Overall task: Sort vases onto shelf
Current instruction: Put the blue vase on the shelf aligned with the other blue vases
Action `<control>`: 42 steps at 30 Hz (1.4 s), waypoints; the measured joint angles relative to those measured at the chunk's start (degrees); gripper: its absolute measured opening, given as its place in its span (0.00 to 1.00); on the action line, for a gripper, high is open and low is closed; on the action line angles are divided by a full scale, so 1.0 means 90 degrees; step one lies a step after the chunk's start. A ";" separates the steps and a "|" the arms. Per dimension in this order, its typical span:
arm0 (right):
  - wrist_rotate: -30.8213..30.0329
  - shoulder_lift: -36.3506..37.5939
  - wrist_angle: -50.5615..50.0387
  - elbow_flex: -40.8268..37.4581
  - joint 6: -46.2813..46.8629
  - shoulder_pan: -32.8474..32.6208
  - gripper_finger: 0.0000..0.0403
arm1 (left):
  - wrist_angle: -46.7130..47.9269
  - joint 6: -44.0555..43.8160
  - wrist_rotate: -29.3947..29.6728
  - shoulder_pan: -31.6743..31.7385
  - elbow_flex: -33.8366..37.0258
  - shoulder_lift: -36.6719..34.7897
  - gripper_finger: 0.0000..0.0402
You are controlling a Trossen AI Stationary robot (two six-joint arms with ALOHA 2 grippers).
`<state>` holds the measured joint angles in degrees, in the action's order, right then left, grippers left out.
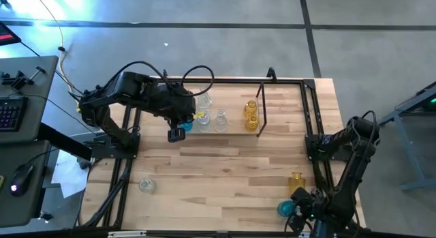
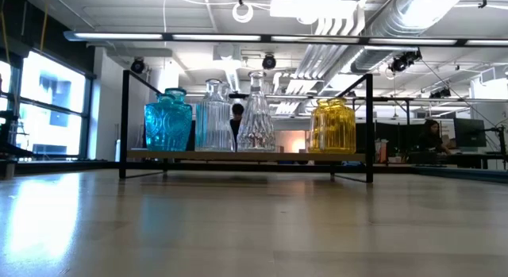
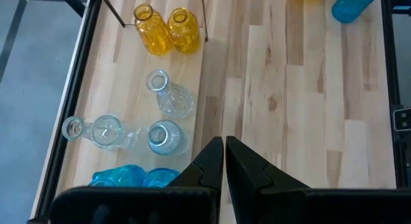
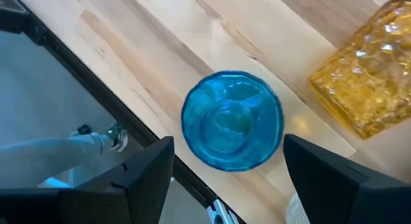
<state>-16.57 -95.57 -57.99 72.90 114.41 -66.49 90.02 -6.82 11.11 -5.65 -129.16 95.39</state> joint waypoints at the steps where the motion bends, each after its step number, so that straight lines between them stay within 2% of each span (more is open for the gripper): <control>1: -0.0011 0.0000 -0.0030 0.0000 0.0059 -0.0020 0.68 | -0.0002 -0.0001 0.0000 0.0000 0.0000 -0.0001 0.02; 7: -0.0039 0.0001 -0.0198 0.0000 0.0262 -0.0100 0.68 | 0.0000 -0.0001 0.0000 0.0000 0.0000 -0.0002 0.02; 11: -0.0314 0.0000 -0.0226 0.0000 0.0458 -0.0120 0.68 | 0.0000 -0.0001 0.0000 0.0000 0.0000 -0.0002 0.02; 31: -0.0239 -0.0109 -0.0034 -0.0002 0.0630 -0.0071 0.68 | 0.0000 0.0055 -0.0001 -0.0002 0.0000 -0.0005 0.02; 42: 0.0126 0.0918 -0.0168 0.0151 0.0859 0.0184 0.68 | 0.0000 0.0329 -0.0001 -0.0002 0.0000 -0.0005 0.02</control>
<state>-15.44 -87.31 -59.50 74.26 122.15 -64.84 90.02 -3.86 11.10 -5.67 -129.16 95.35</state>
